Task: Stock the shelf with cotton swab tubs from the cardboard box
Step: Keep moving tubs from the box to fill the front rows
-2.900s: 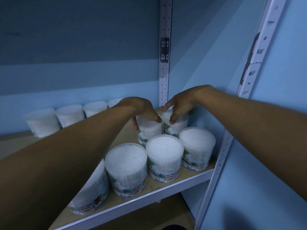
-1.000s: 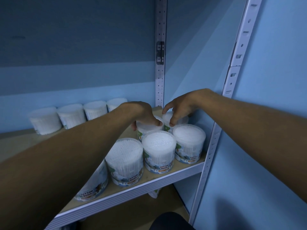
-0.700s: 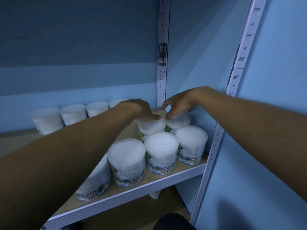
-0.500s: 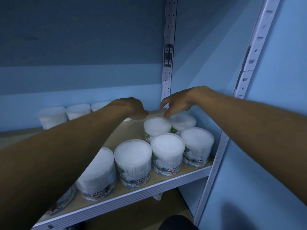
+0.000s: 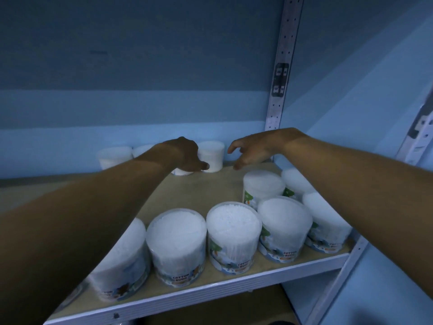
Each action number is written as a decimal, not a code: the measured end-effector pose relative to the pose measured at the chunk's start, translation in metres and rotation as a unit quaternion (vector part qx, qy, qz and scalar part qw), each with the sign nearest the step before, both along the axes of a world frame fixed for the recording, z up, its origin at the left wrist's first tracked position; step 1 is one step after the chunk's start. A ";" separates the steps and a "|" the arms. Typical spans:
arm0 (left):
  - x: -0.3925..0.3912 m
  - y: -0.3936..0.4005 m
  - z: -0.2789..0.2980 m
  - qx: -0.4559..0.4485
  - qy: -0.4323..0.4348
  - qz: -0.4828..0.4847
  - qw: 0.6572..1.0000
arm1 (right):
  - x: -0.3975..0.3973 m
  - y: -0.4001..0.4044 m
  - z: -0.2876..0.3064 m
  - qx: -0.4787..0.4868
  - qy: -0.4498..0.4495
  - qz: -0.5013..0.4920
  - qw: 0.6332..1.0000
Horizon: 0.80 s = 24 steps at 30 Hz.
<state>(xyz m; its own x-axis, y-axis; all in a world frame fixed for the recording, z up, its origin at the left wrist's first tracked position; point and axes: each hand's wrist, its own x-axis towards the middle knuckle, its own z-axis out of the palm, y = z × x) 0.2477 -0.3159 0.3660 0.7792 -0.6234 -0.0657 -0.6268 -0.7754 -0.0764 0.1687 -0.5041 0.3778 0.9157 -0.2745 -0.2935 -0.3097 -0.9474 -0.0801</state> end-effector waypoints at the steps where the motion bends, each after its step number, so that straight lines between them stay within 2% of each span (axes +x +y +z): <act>1: 0.003 0.003 -0.001 -0.004 0.002 -0.001 1.000 | 0.005 0.002 -0.001 -0.002 -0.002 0.004 1.000; 11: 0.052 0.008 -0.022 -0.016 0.002 -0.016 1.000 | 0.060 0.017 -0.029 -0.033 -0.075 0.022 0.996; 24: 0.090 -0.022 -0.032 -0.029 0.042 0.004 0.999 | 0.119 0.015 -0.043 -0.069 -0.051 0.017 0.996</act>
<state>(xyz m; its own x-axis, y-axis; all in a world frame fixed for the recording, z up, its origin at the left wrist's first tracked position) 0.3380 -0.3383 0.3337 0.7772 -0.6221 -0.0941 -0.6232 -0.7818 0.0218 0.2879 -0.4889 0.3352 0.9483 -0.2746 -0.1590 -0.2746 -0.9613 0.0223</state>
